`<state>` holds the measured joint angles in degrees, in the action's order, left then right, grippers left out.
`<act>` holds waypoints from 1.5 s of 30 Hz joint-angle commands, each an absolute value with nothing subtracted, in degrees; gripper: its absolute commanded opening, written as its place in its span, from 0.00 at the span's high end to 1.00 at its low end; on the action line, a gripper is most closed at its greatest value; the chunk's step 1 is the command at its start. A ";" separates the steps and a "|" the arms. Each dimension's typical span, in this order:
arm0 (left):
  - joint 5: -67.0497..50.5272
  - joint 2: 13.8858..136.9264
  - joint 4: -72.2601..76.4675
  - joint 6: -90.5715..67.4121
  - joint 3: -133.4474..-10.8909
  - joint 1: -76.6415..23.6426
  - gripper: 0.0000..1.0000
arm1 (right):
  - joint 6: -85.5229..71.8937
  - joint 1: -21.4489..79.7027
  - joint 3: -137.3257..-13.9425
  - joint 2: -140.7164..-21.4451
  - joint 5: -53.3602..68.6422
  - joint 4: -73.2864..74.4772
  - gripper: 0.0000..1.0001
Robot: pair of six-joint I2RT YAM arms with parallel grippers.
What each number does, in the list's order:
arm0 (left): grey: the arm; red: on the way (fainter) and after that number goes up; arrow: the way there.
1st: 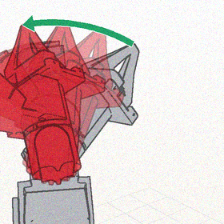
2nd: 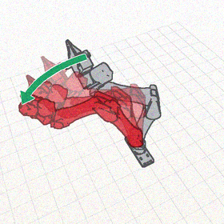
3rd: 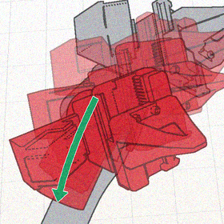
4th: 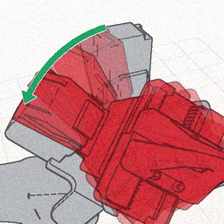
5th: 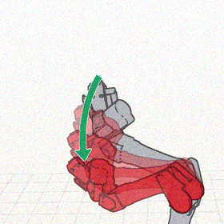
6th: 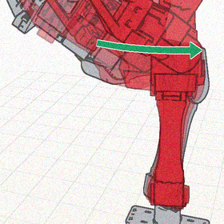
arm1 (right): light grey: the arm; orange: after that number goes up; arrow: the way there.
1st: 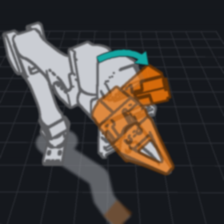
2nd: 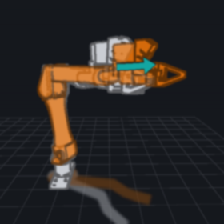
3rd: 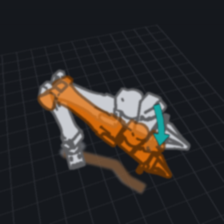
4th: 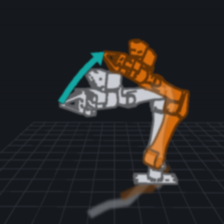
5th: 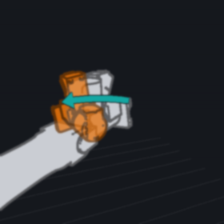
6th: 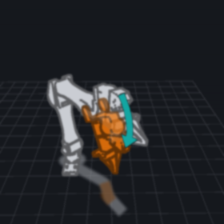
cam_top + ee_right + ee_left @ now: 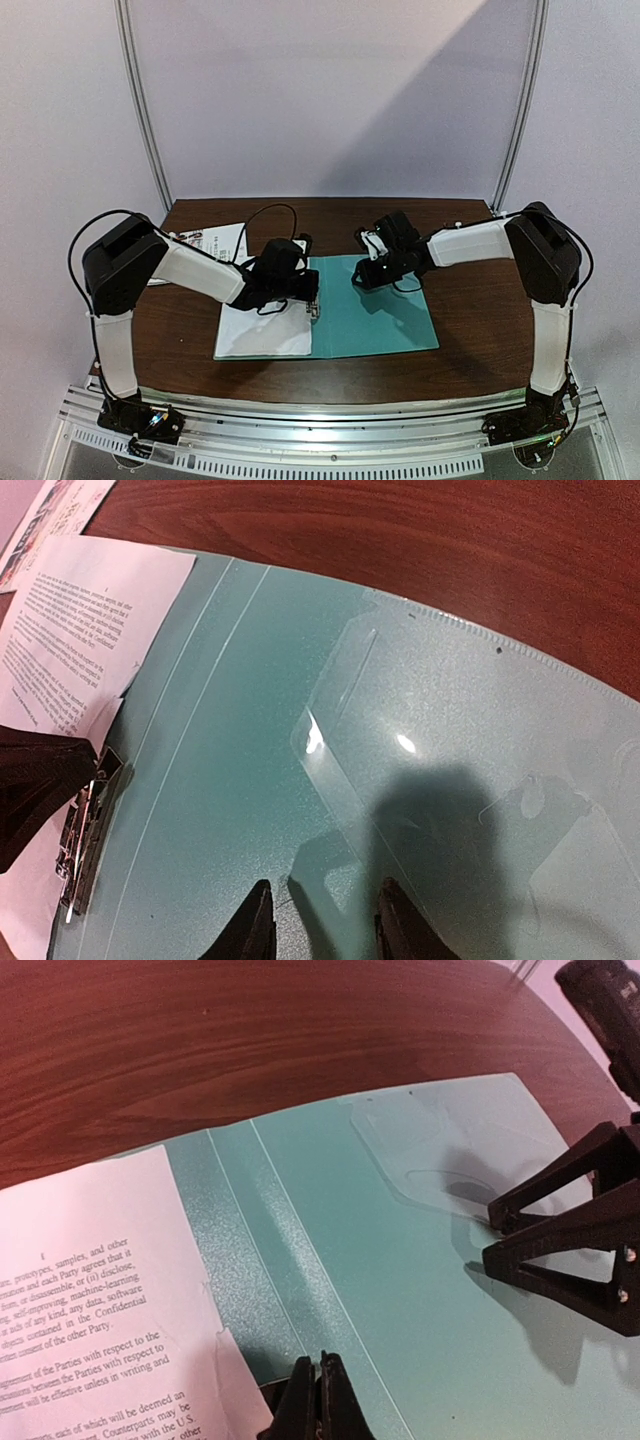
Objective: Put the files into the folder
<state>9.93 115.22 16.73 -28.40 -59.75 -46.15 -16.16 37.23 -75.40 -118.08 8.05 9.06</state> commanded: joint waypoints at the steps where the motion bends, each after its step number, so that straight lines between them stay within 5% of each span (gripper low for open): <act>1: 15.02 122.28 -4.92 -26.11 -53.71 -42.89 1.00 | -16.08 36.65 -73.60 -124.33 3.27 20.41 0.66; 22: 18.45 126.43 -7.43 -27.18 -52.90 -42.06 1.00 | -16.34 36.69 -75.94 -126.80 3.52 23.20 0.66; 45: 1.46 127.68 -5.36 -19.34 -58.10 -42.19 0.92 | -15.85 36.73 -76.82 -127.00 5.25 23.27 0.66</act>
